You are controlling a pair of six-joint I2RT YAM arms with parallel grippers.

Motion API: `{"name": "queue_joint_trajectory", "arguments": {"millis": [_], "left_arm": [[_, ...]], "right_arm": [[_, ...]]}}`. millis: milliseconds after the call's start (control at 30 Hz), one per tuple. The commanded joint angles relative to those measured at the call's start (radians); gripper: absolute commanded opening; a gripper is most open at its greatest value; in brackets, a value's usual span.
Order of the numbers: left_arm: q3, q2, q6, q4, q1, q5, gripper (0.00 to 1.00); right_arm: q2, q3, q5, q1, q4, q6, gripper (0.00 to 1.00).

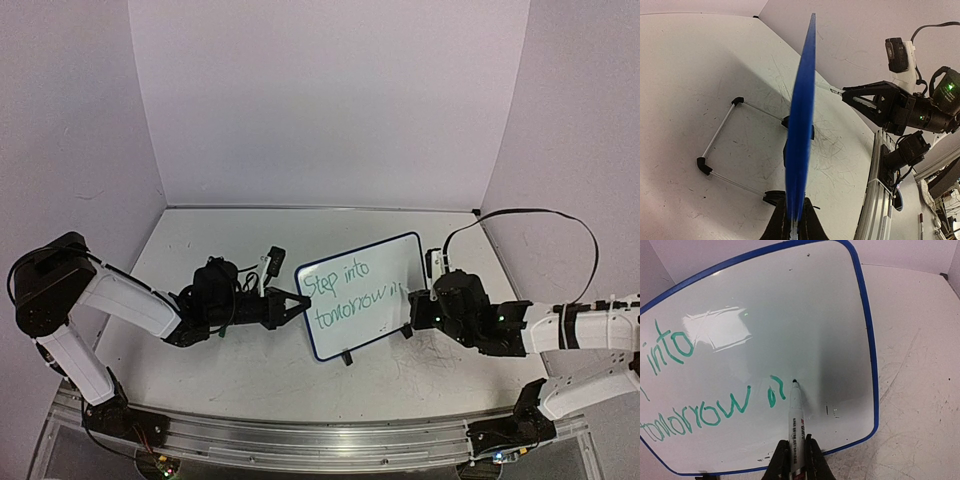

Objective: Write a sentence on the whiteboard

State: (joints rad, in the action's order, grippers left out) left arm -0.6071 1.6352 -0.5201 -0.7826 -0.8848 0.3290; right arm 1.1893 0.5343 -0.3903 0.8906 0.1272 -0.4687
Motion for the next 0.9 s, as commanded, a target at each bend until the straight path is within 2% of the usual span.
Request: {"name": "queue_joint_trajectory", "arguments": {"millis": [0,867], "left_arm": [[0.004,-0.01,0.015,0.05,0.004,0.004,0.0],[0.01,-0.016,0.015,0.051,0.004,0.002,0.0]], "right_arm": [[-0.006,-0.011,0.051,-0.004,-0.015,-0.019,0.0],[-0.023,0.0,-0.036,-0.004,-0.076,-0.059,0.0]]}}
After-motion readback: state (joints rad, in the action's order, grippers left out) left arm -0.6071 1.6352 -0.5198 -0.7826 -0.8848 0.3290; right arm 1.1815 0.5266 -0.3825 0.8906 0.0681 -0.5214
